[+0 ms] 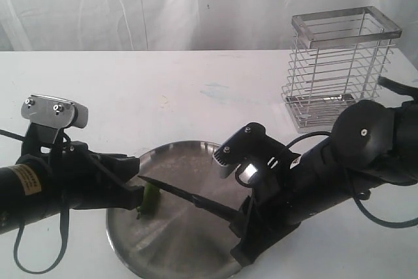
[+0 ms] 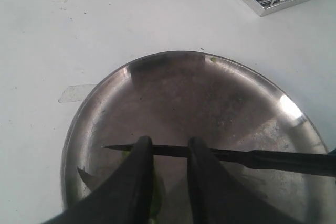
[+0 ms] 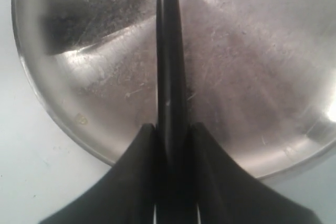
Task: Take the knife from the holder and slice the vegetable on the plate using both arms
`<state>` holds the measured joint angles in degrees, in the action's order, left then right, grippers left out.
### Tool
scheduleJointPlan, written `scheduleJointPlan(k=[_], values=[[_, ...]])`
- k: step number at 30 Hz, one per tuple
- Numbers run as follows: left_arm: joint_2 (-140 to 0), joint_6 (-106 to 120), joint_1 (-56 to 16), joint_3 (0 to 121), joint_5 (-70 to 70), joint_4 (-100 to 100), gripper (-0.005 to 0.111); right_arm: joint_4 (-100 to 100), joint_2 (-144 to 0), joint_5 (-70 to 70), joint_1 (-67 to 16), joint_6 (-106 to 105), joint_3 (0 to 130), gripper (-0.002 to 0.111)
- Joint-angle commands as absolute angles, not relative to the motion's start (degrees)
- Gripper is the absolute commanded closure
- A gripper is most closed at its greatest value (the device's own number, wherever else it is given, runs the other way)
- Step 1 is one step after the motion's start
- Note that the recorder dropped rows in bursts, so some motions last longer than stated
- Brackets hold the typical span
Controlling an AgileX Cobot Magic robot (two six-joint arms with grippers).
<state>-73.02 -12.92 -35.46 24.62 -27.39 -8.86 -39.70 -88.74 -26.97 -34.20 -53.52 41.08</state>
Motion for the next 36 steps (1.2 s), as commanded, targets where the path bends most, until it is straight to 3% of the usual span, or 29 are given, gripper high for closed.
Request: scheduleJointPlan(k=[1,3,11,26,32,36], values=[[-73.83,-14.4,-35.45,24.83,-28.44,-5.55,0.095,-39.85,-88.78,-25.97,-34.25,-54.04,41.53,0.108],[-75.02,-14.72,-35.45,24.83,-29.91,-5.07,0.107,-39.96,-88.78,-25.97,-34.25,-54.04,41.53,0.108],[-82.16,-14.82,-35.45,29.38,-31.89,-5.07,0.107,-40.09,-88.78,-26.2,-34.25,-54.04,41.53,0.108],[-82.53,-14.13,-35.45,32.79,-26.91,-5.07,0.107,-54.01,-88.29,-27.61,-34.37,-52.74,41.84,0.108],[-82.53,-13.09,-35.45,32.79,-27.82,-5.25,0.107,-54.03,-88.06,-17.11,-43.23,-43.1,40.51,0.108],[-82.53,-12.65,-35.33,32.79,-27.71,-5.79,0.107,-53.94,-88.65,-13.58,-43.93,-38.6,40.51,0.108]])
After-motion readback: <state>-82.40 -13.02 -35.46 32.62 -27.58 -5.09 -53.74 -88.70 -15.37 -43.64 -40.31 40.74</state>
